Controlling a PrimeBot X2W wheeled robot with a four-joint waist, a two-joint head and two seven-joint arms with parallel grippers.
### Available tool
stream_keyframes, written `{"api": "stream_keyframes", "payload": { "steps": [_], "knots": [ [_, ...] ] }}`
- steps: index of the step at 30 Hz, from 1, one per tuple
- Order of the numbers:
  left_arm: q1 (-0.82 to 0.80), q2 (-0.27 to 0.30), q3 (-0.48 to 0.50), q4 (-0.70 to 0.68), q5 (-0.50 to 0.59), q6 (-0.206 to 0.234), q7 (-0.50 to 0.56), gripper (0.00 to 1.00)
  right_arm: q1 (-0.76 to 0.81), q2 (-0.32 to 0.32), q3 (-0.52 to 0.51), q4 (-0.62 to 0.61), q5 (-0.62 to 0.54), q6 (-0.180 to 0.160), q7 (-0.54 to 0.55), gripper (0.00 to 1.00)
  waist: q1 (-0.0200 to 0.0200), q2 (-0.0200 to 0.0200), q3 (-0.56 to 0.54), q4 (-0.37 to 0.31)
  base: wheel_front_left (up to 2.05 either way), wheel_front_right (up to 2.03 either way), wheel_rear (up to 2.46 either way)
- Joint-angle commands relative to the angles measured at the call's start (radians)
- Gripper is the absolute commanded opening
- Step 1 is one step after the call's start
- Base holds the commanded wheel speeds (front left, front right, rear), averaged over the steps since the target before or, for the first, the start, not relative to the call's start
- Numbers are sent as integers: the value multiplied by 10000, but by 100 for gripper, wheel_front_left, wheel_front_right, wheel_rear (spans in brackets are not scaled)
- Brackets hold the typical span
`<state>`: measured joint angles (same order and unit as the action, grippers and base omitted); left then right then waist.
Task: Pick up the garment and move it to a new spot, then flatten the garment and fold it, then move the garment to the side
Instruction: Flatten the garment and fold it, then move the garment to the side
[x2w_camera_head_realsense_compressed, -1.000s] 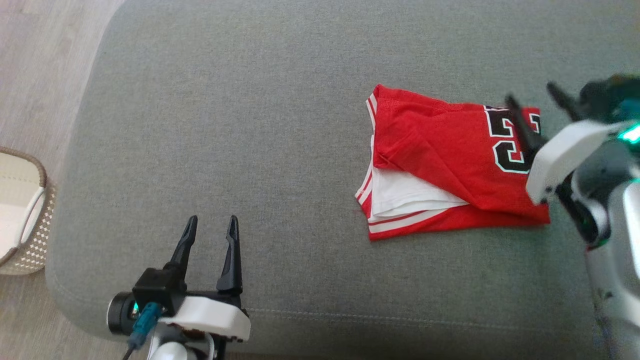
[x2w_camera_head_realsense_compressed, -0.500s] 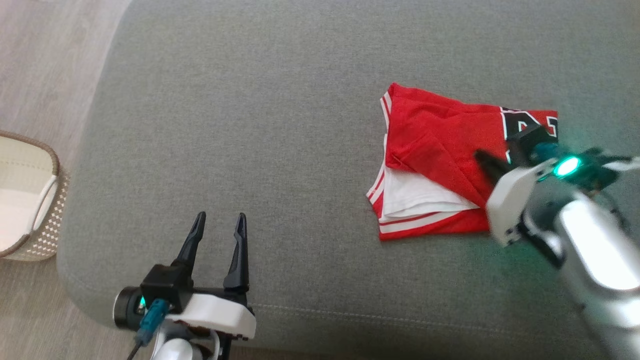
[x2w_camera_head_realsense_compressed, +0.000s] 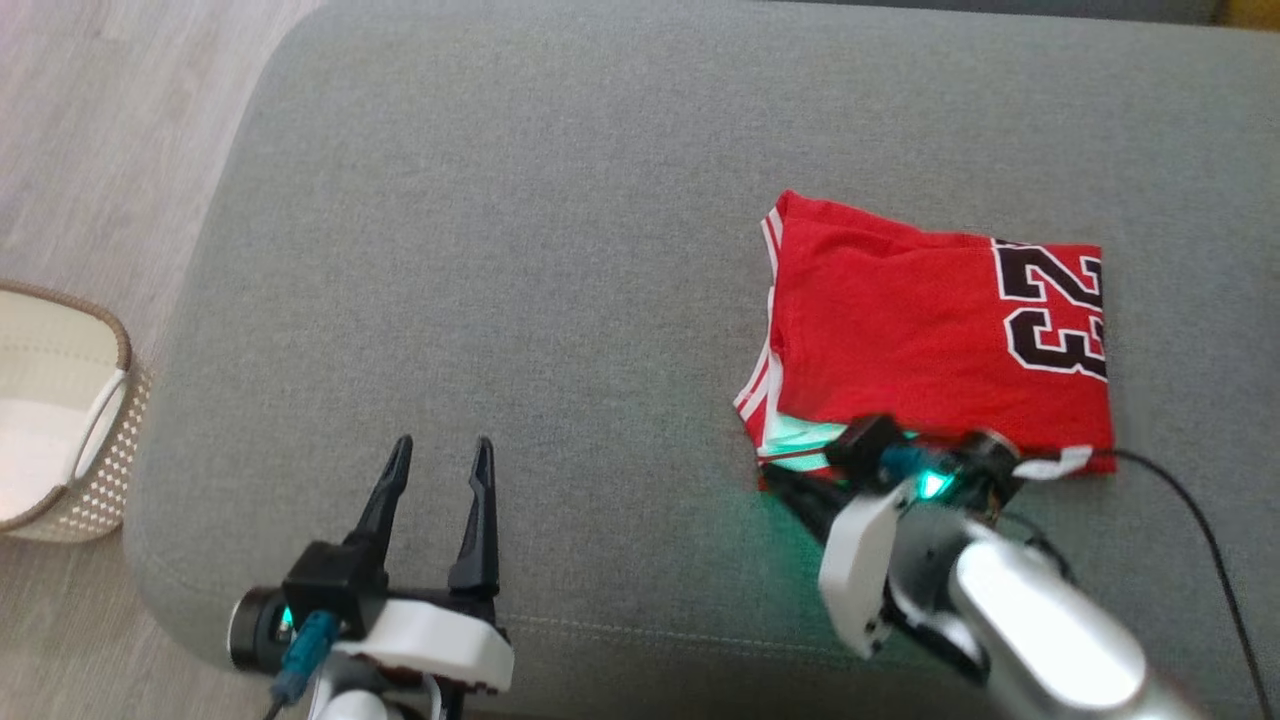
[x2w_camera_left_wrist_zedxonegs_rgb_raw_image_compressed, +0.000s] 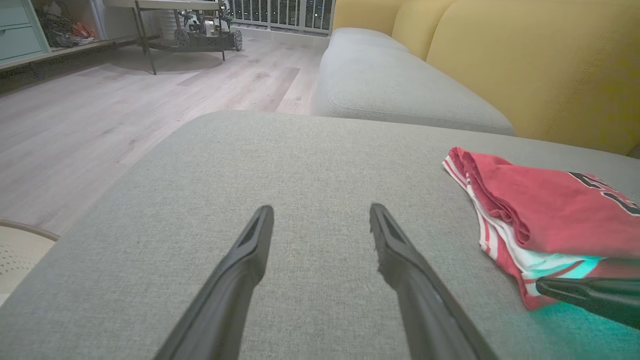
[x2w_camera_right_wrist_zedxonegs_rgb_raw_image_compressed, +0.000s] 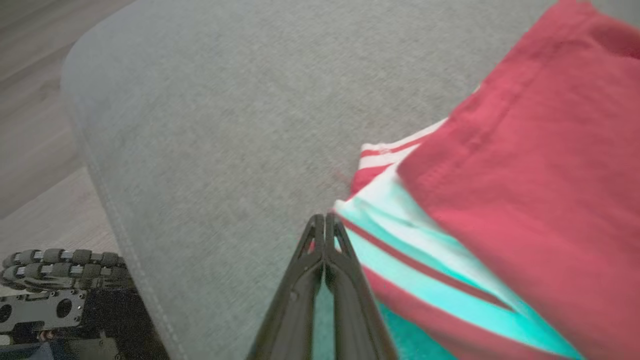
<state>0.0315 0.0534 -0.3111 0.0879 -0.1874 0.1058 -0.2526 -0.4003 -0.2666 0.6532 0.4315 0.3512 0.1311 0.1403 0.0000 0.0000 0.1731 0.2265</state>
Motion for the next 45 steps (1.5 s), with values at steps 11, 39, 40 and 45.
{"api": "stream_keyframes", "payload": {
  "steps": [11, 39, 40, 45],
  "knots": [
    [181, -31, 624, -558, -101, 313, -91, 100, 2059, 843, -1728, -2025, -1477, -4, -2373, 100, 0, 0, -442, -480, 0, 0, 0],
    [1697, -20, 1902, -1203, 916, -577, -92, 100, 4086, 2121, -5305, -3153, -2889, -4, -4019, 100, 0, 0, -2020, -1744, 0, 0, 0],
    [1716, -21, 1920, -1165, 927, -625, -92, 100, 4106, 2125, -5290, -3130, -2892, -4, -4019, 100, 0, 0, -2028, -1753, 0, 0, 0],
    [1740, -27, 1990, -1048, 945, -773, -92, 100, 4142, 2142, -5293, -3023, -2907, -4, -4019, 100, 0, 0, -2044, -1766, 0, 0, 0]
  ]
}}
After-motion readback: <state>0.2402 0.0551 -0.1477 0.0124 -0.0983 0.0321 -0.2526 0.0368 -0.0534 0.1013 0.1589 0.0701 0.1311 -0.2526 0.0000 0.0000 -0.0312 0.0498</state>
